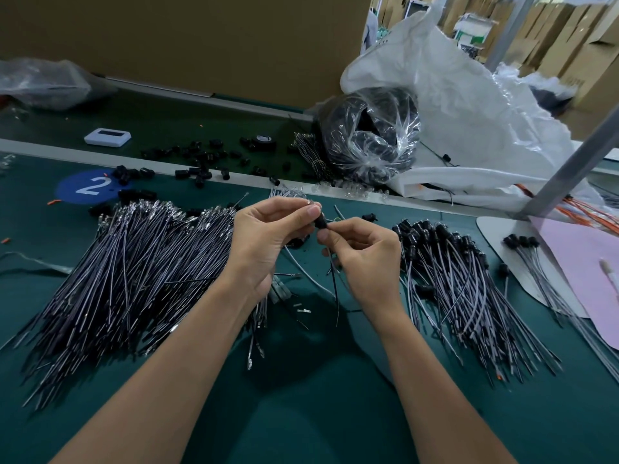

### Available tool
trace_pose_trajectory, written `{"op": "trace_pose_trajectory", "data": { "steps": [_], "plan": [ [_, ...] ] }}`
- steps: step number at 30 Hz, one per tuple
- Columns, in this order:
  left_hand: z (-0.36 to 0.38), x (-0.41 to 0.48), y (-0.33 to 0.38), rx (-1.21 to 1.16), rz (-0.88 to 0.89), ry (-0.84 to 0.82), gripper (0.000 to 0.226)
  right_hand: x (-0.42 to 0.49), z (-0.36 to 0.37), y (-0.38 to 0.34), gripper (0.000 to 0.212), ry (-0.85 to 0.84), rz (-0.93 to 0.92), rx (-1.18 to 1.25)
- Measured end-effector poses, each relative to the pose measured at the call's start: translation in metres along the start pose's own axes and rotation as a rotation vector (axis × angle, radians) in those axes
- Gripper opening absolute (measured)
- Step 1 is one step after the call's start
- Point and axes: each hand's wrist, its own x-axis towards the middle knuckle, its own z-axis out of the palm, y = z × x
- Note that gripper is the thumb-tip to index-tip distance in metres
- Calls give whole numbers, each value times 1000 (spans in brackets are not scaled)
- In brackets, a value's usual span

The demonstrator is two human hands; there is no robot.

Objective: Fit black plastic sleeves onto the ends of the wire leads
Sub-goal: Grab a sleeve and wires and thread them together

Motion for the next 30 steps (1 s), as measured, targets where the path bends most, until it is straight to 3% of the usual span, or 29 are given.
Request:
{"op": "trace_pose_trajectory", "data": {
  "steps": [8,30],
  "plan": [
    [-1,1,0,-80,-29,-23,9,-1,-1,-3,23,-6,-24,4],
    [-4,3,2,-136,-115,-66,11,0,-1,-1,28,-127,24,144]
  ]
}}
